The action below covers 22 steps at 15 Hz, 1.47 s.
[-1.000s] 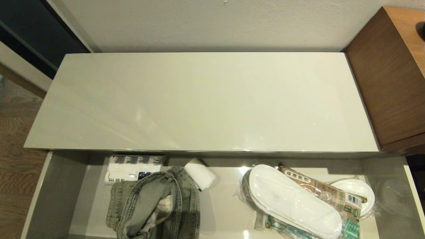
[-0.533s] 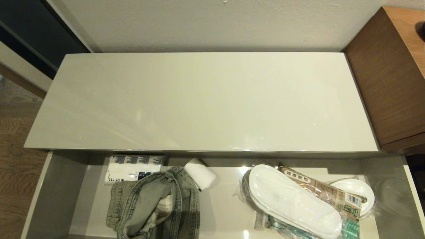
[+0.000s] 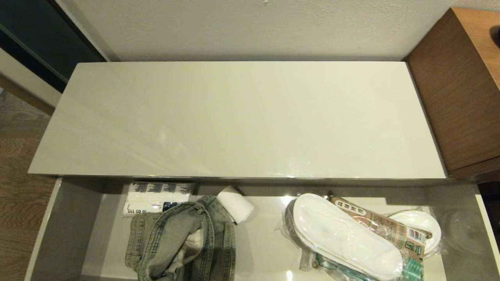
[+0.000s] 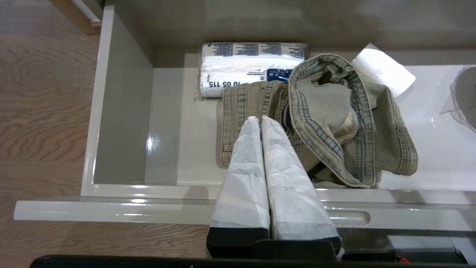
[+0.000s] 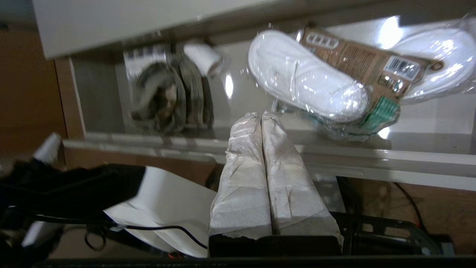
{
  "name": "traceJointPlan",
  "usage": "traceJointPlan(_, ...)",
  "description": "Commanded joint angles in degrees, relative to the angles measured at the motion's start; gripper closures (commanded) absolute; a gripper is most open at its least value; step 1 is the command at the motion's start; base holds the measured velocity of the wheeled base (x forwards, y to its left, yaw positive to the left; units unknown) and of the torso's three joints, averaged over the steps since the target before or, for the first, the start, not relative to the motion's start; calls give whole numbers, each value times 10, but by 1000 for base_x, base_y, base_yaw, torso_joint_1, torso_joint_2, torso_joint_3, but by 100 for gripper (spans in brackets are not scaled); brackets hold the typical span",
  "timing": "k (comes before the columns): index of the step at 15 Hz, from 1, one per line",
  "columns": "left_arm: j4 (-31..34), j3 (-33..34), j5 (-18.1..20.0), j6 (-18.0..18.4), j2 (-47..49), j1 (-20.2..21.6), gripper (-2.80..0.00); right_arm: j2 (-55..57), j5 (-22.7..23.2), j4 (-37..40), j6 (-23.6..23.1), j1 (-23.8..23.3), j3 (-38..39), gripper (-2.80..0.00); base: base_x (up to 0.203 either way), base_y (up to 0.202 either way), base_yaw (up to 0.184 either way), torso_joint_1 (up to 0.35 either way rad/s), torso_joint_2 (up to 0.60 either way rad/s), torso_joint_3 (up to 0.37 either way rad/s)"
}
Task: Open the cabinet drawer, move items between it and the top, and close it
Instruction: Take out the disposable slippers from the drawer
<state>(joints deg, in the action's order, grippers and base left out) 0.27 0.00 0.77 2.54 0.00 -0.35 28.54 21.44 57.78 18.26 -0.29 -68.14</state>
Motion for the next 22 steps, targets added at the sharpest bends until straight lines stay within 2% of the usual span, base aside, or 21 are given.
traceJointPlan(1,0,0,0,0,1,0,0,40,19,-10,-41,-2,49,0,0,0,0,0,0,0)
traceJointPlan(3,0,0,0,0,1,0,0,72,39,-23,-120,-2,92,0,0,0,0,0,0,0)
traceJointPlan(5,0,0,0,0,1,0,0,115,46,-22,-158,-1,117,0,0,0,0,0,0,0)
traceJointPlan(7,0,0,0,0,1,0,0,180,44,-21,-241,8,148,0,0,0,0,0,0,0)
traceJointPlan(9,0,0,0,0,1,0,0,254,20,-22,-314,29,161,0,0,0,0,0,0,0)
traceJointPlan(11,0,0,0,0,1,0,0,312,-13,-25,-343,80,168,0,0,0,0,0,0,0)
traceJointPlan(13,0,0,0,0,1,0,0,375,-36,-28,-348,137,178,0,0,0,0,0,0,0)
traceJointPlan(15,0,0,0,0,1,0,0,405,-42,-37,-329,199,194,0,0,0,0,0,0,0)
traceJointPlan(16,0,0,0,0,1,0,0,417,-42,-49,-290,239,198,0,0,0,0,0,0,0)
traceJointPlan(18,0,0,0,0,1,0,0,451,-50,-106,-149,332,206,0,0,0,0,0,0,0)
traceJointPlan(19,0,0,0,0,1,0,0,472,-54,-140,-102,367,215,0,0,0,0,0,0,0)
traceJointPlan(21,0,0,0,0,1,0,0,506,-65,-199,-65,408,236,0,0,0,0,0,0,0)
traceJointPlan(22,0,0,0,0,1,0,0,512,-70,-220,-58,412,248,0,0,0,0,0,0,0)
